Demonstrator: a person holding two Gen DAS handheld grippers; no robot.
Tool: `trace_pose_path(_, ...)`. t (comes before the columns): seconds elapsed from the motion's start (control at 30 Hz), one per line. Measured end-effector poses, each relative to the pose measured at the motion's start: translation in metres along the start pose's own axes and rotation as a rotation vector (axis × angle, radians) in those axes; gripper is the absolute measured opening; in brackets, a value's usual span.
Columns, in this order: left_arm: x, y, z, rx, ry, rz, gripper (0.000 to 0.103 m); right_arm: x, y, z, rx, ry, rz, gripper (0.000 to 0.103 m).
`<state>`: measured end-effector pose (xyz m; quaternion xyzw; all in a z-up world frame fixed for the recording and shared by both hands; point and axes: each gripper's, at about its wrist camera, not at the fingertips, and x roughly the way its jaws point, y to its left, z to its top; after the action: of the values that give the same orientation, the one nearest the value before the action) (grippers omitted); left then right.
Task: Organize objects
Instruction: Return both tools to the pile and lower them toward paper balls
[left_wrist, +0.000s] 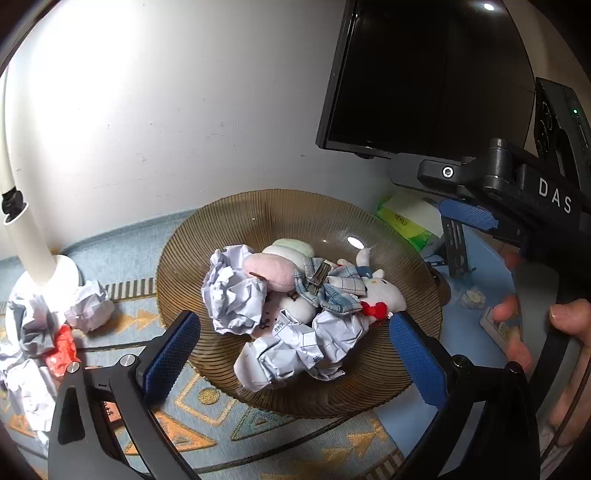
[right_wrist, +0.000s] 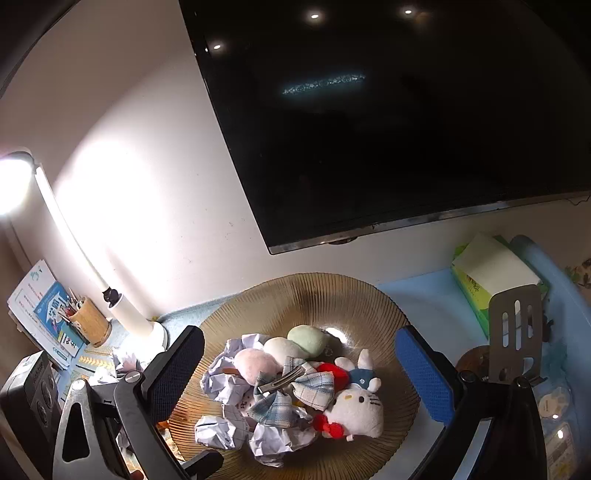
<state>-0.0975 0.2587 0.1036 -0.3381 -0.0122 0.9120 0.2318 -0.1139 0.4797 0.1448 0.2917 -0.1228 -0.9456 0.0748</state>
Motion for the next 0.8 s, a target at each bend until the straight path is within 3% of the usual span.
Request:
trace_pose_path(0.27, -0.057, 0.023, 0.020, -0.027, -0.075, 0.066, 0.103, -0.037, 0.048, 0.010, -0.047, -0.051, 0.025, 0.103)
trace_pose_path(0.4, -0.090, 0.049, 0.014, -0.023, -0.092, 0.111, 0.103, -0.048, 0.077, 0.007, -0.053, -0.075, 0.063, 0.103)
trace_pose_path(0.57, -0.114, 0.101, -0.023, -0.051, -0.044, 0.217, 0.103, -0.036, 0.117, -0.017, -0.023, -0.069, 0.164, 0.103)
trace_pose_path(0.8, -0.095, 0.170, -0.098, -0.202, 0.102, 0.237, 0.103, 0.020, 0.176, -0.077, -0.028, 0.052, 0.303, 0.103)
